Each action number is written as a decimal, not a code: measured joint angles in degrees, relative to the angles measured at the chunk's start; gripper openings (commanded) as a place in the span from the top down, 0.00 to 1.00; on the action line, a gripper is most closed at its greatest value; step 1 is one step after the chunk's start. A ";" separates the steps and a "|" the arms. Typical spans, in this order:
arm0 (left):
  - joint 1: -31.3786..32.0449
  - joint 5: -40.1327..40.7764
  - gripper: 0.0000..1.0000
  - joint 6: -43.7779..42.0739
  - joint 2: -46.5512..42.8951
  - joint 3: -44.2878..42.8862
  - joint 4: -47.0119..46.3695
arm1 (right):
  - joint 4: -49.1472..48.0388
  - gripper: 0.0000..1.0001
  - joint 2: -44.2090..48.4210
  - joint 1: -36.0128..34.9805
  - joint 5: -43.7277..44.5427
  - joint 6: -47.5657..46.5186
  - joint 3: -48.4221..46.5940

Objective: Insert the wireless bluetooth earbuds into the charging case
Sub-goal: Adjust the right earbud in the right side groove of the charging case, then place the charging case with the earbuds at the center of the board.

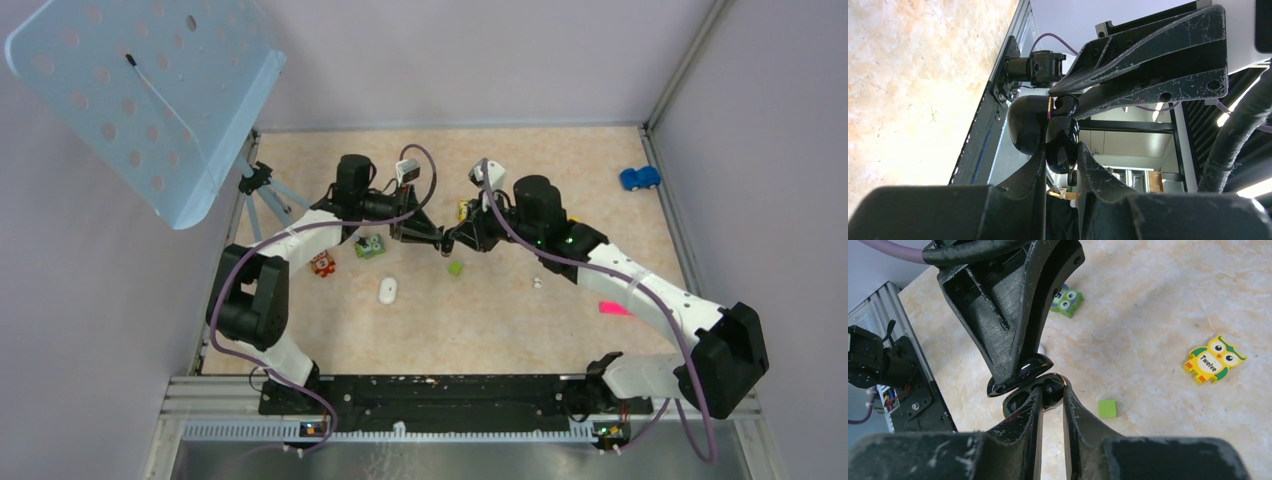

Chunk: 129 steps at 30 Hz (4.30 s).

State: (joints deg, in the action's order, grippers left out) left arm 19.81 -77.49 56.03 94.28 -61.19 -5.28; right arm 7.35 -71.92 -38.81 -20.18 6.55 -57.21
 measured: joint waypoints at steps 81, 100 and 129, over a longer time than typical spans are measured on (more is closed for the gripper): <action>-0.42 6.08 1.00 12.13 24.37 -17.14 -25.42 | -2.34 0.46 14.25 23.02 11.87 32.92 21.00; -5.86 13.42 1.00 8.55 50.88 -45.88 -16.96 | 9.07 0.47 24.85 23.50 15.32 29.59 19.58; -8.81 15.87 0.34 -6.29 51.34 -42.91 -0.61 | 8.46 0.46 23.87 23.50 13.77 29.46 19.61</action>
State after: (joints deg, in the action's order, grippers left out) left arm 11.00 -61.63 49.74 145.62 -104.09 -5.89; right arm 15.81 -48.05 -15.31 -6.42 36.01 -37.60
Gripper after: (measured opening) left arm 0.501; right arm 0.534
